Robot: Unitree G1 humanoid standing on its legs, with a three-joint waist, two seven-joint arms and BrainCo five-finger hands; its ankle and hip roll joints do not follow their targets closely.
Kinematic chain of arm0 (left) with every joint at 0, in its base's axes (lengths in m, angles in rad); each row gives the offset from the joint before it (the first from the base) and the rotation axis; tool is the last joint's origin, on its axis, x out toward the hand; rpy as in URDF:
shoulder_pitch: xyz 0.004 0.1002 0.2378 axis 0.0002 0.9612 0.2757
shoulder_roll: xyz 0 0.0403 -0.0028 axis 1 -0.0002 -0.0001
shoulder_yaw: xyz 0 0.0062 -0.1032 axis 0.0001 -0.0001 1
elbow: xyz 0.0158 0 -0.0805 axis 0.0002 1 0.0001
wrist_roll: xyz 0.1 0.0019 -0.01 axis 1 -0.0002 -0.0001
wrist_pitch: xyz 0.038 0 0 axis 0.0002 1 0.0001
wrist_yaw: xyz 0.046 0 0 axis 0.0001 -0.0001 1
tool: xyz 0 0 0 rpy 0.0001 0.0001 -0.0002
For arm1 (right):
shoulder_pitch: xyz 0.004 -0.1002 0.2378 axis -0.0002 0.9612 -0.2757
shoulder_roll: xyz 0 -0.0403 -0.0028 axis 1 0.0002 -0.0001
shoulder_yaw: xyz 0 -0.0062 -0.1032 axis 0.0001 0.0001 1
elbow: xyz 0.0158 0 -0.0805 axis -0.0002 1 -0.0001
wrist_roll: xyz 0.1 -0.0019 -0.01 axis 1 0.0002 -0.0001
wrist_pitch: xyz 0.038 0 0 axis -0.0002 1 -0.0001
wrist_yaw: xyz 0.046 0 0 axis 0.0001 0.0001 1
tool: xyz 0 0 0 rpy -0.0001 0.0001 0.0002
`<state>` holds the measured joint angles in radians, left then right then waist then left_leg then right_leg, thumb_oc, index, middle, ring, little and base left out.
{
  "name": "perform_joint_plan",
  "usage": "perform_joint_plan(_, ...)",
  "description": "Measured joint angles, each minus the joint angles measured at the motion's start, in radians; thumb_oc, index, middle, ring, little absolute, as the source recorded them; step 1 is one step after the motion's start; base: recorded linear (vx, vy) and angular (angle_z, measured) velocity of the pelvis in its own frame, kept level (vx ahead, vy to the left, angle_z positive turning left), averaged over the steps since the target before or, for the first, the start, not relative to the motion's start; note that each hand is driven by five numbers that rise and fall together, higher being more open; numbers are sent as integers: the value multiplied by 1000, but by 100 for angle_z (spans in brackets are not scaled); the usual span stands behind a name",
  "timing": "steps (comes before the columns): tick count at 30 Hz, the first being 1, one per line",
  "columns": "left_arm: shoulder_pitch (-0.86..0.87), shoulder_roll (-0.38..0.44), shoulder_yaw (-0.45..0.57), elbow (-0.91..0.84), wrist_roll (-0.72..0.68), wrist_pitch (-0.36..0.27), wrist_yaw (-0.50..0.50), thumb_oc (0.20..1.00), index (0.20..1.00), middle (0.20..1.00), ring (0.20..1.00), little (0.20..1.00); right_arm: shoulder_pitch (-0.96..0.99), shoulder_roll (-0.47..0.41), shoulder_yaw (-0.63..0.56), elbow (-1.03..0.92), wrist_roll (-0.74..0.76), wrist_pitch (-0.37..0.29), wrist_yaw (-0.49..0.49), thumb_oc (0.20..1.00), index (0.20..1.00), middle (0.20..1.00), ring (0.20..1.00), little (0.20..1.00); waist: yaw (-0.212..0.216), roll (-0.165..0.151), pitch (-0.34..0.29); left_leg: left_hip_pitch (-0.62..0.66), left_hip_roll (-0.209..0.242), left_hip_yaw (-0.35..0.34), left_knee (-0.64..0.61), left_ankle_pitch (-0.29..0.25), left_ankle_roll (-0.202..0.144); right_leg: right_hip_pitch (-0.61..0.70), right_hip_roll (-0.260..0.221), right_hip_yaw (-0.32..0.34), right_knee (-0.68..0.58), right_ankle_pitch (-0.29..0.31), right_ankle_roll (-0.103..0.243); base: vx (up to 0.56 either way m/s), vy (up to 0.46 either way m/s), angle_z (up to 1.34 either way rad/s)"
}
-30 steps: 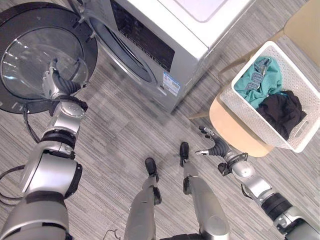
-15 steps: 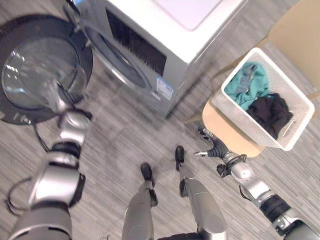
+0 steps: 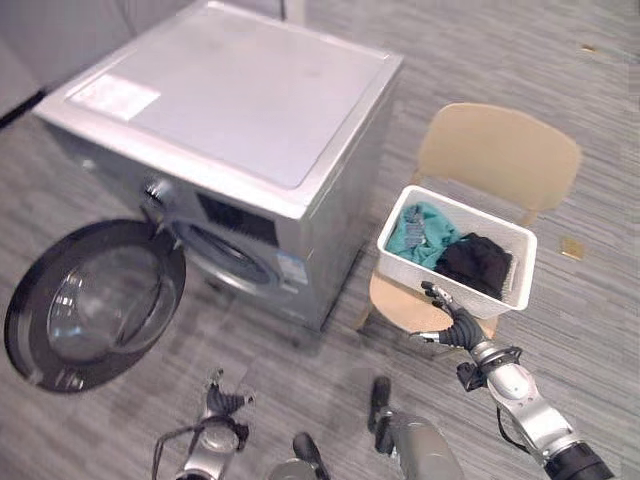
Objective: Grab the laundry basket,head to the washer,open it,put in the laundry and shut it.
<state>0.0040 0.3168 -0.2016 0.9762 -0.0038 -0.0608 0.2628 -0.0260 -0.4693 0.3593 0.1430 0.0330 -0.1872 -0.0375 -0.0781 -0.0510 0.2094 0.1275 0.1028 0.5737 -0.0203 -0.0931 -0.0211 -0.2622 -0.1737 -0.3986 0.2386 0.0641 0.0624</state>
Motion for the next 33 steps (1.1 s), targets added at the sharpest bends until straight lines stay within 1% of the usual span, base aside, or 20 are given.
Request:
perform_joint_plan(2, 41, -8, -9, 17, 10, 0, -28, 1000, 1000, 1000, 1000, 1000, 1, 0, 4, -15, -33, -3, 0, 1000, 1000, 1000, 1000, 1000, -4, -10, -40, 18, 6, 22, 11, -13, -24, 12, -50, -72, -15, 3, 3, 222, -295, -51)
perform_joint_plan(3, 39, -16, -16, 30, 17, 0, -41, 1000, 1000, 1000, 1000, 1000, 2, -4, 3, -11, -37, -3, 0, 1000, 1000, 1000, 1000, 1000, -6, -5, -44, 29, 22, 20, 19, -6, -34, 32, -31, -71, -18, -6, -11, 133, -219, 1)
perform_joint_plan(4, 31, -25, -40, 40, 28, -10, -65, 1000, 1000, 1000, 1000, 1000, 23, -27, 1, -10, -59, -2, 1, 1000, 1000, 1000, 1000, 1000, -13, 14, -53, 28, 67, -15, 62, -1, -41, 79, 38, -42, -60, -23, -36, 142, -298, 22)
perform_joint_plan(5, 11, -32, -50, 54, 28, -21, -81, 1000, 1000, 1000, 1000, 1000, 46, -44, 2, -12, -73, -1, 10, 1000, 1000, 1000, 1000, 1000, -6, 1, -62, -6, 115, -78, 168, 6, -25, 121, 76, 2, -106, -26, -59, 181, -368, -3)
perform_joint_plan(7, -1, -61, -69, 75, 28, -28, -109, 1000, 1000, 1000, 1000, 1000, 20, -85, 8, 21, -75, -3, 18, 1000, 1000, 1000, 1000, 1000, 3, 5, -73, -106, 205, -178, 454, 71, -74, 188, 135, 26, -174, -53, -106, 160, -274, -41)
perform_joint_plan(8, 0, -73, -68, 77, 28, -28, -112, 1000, 1000, 1000, 1000, 1000, 12, -104, 12, 21, -75, -3, 19, 1000, 1000, 1000, 1000, 1000, 5, 9, -75, -133, 223, -214, 523, 85, -98, 217, 150, 34, -204, -48, -127, 46, -11, -42)
perform_joint_plan(9, -1, -85, -70, 72, 28, -28, -115, 1000, 1000, 1000, 1000, 1000, -6, -124, 17, 23, -78, -1, 15, 1000, 1000, 1000, 1000, 1000, 2, 9, -79, -168, 204, -253, 511, 41, -141, 240, 152, 46, -236, -27, -127, 133, 38, -31)
perform_joint_plan(11, -16, -85, -70, 60, 28, -37, -114, 1000, 1000, 1000, 1000, 1000, -43, -151, 47, 29, -112, 0, 11, 1000, 1000, 1000, 1000, 1000, 3, 7, -79, -217, 148, -264, 298, 37, -145, 255, 163, 65, -259, -31, -122, 92, 82, -29)
perform_joint_plan(12, -21, -83, -77, 80, 28, -44, -113, 1000, 1000, 1000, 1000, 1000, -51, -143, 57, 35, -113, 1, 6, 1000, 1000, 1000, 1000, 1000, 3, 2, -78, -229, 116, -284, 186, 63, -143, 276, 171, 74, -284, -26, -129, 64, 74, -41)
perform_joint_plan(13, -19, -83, -87, 95, 28, -58, -113, 1000, 1000, 1000, 1000, 1000, -88, -136, 95, 65, -115, -6, -2, 1000, 1000, 1000, 1000, 1000, 6, -9, -71, -238, 87, -341, 28, 112, -138, 287, 183, 95, -295, -30, -122, 182, 146, -106)
perform_joint_plan(14, -15, -78, -75, 101, 23, -63, -110, 1000, 1000, 1000, 1000, 1000, -150, -101, 138, 155, -133, -1, -8, 1000, 1000, 1000, 1000, 1000, 52, 3, -72, -265, 83, -473, -61, 165, -131, 291, 220, 164, -304, -30, -121, 145, 168, -133)
perform_joint_plan(16, -9, -73, -65, 106, 23, -60, -110, 1000, 1000, 1000, 1000, 1000, -171, -101, 158, 183, -153, -1, -9, 1000, 1000, 1000, 1000, 1000, 63, 5, -65, -278, 76, -506, -42, 190, -111, 315, 232, 190, -309, -24, -129, 159, 255, -93)
perform_joint_plan(19, -11, -72, -76, 138, 28, -62, -111, 1000, 1000, 1000, 1000, 1000, -173, -126, 158, 189, -201, 4, -21, 1000, 1000, 1000, 1000, 1000, 46, 9, -61, -259, 34, -445, 34, 200, -92, 342, 215, 206, -317, -33, -130, 91, 217, -28)
perform_joint_plan(21, -23, -75, -76, 138, 29, -63, -111, 1000, 1000, 1000, 1000, 1000, -175, -143, 157, 190, -230, 9, -38, 1000, 1000, 1000, 1000, 1000, 46, 26, -52, -235, 25, -443, 36, 206, -83, 344, 212, 214, -314, -36, -111, 54, 246, -10)
perform_joint_plan(22, -42, -72, -76, 139, 31, -63, -111, 1000, 1000, 1000, 1000, 1000, -178, -141, 158, 212, -262, 19, -51, 1000, 1000, 1000, 1000, 1000, 52, 26, -43, -209, -5, -433, -12, 219, -30, 329, 186, 214, -286, -51, -84, -9, 246, 14)
perform_joint_plan(24, -50, -71, -81, 131, 47, -64, -109, 1000, 1000, 1000, 1000, 1000, -209, -138, 163, 238, -280, 22, -53, 1000, 1000, 1000, 1000, 1000, 58, 34, -31, -212, -28, -424, -26, 231, -14, 298, 160, 216, -236, -70, -60, -48, 157, 10)
perform_joint_plan(25, -66, -56, -107, 120, 50, -68, -105, 1000, 1000, 1000, 1000, 1000, -273, -136, 168, 263, -311, 23, -71, 1000, 1000, 1000, 1000, 1000, 60, 40, -1, -221, -57, -423, -33, 234, -7, 257, 122, 221, -178, -104, -33, -87, 120, 7)
perform_joint_plan(29, -113, -5, -127, 110, 50, -69, -102, 1000, 1000, 1000, 1000, 1000, -451, -89, 202, 375, -340, 34, -112, 1000, 1000, 1000, 1000, 1000, 86, 41, 57, -290, -88, -422, -30, 237, 12, 168, 87, 223, -131, -115, -11, -64, 92, 4)
perform_joint_plan(30, -135, 9, -126, 92, 50, -69, -99, 1000, 1000, 1000, 1000, 1000, -511, -61, 201, 435, -347, 43, -125, 1000, 1000, 1000, 1000, 1000, 120, 44, 84, -313, -94, -422, -31, 241, 18, 144, 82, 222, -129, -111, -6, -52, 86, 8)
perform_joint_plan(33, -155, 30, -144, 63, 48, -79, -91, 1000, 1000, 1000, 1000, 1000, -617, -12, 246, 569, -348, 64, -141, 1000, 1000, 1000, 1000, 1000, 168, 52, 116, -353, -100, -427, -29, 244, 23, 104, 76, 220, -119, -108, -3, -28, 45, 6)
